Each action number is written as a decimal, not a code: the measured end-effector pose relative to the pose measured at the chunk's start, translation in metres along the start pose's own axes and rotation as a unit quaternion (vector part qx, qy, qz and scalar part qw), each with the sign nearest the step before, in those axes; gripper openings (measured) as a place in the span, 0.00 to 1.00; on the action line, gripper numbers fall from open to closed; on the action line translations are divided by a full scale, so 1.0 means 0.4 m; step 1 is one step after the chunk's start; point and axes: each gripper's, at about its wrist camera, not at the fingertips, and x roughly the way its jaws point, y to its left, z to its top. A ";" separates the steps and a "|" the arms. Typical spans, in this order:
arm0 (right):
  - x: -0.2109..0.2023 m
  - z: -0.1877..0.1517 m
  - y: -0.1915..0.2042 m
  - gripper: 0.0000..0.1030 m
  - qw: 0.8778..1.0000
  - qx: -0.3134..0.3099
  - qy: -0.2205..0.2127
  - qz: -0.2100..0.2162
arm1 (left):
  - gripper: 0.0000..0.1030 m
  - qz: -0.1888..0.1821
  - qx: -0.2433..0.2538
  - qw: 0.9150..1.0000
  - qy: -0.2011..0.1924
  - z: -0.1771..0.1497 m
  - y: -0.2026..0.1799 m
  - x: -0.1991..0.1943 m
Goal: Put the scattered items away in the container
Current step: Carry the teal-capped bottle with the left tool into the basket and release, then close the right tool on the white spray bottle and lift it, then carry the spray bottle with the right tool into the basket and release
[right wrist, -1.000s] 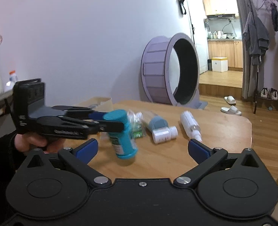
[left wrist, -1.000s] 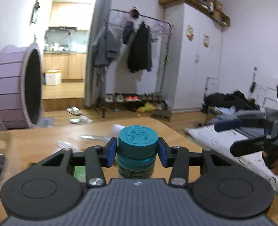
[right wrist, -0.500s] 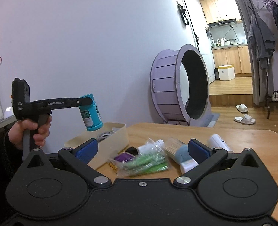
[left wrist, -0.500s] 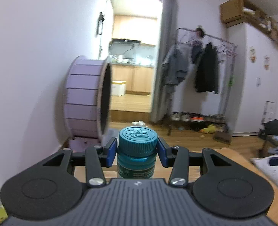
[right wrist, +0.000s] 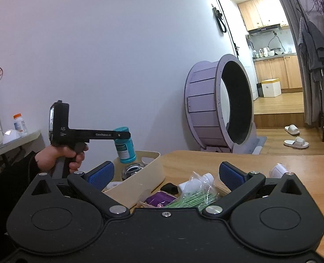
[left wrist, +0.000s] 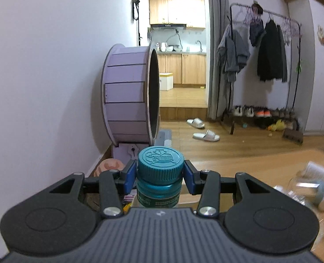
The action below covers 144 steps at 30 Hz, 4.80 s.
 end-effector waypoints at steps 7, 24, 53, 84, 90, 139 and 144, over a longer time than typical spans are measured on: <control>0.012 -0.001 0.005 1.00 1.000 0.000 0.011 -0.004 | 0.48 0.010 -0.001 1.000 0.016 -0.010 0.020 0.001; -0.006 0.017 -0.041 1.00 0.997 -0.004 0.036 -0.061 | 0.62 -0.123 -0.038 0.992 -0.001 -0.019 -0.110 -0.169; 0.135 -0.065 -0.351 0.51 0.965 0.001 0.180 -0.190 | 0.64 -0.264 -0.035 0.964 0.017 -0.133 -0.288 -0.171; -0.054 0.024 -0.116 0.31 0.977 -0.066 0.111 -0.169 | 0.65 -0.334 0.000 0.943 0.009 -0.126 -0.322 -0.240; -0.053 0.016 -0.120 0.53 0.978 -0.066 0.103 -0.172 | 0.66 -0.350 0.027 0.936 0.013 -0.131 -0.342 -0.250; 0.603 0.166 0.198 0.21 0.978 -0.185 0.100 0.003 | 0.75 -0.200 -0.060 0.978 -0.013 -0.073 0.030 -0.310; 0.602 0.162 0.196 0.21 0.980 -0.172 0.101 -0.002 | 0.75 -0.199 -0.055 0.978 -0.013 -0.076 0.027 -0.305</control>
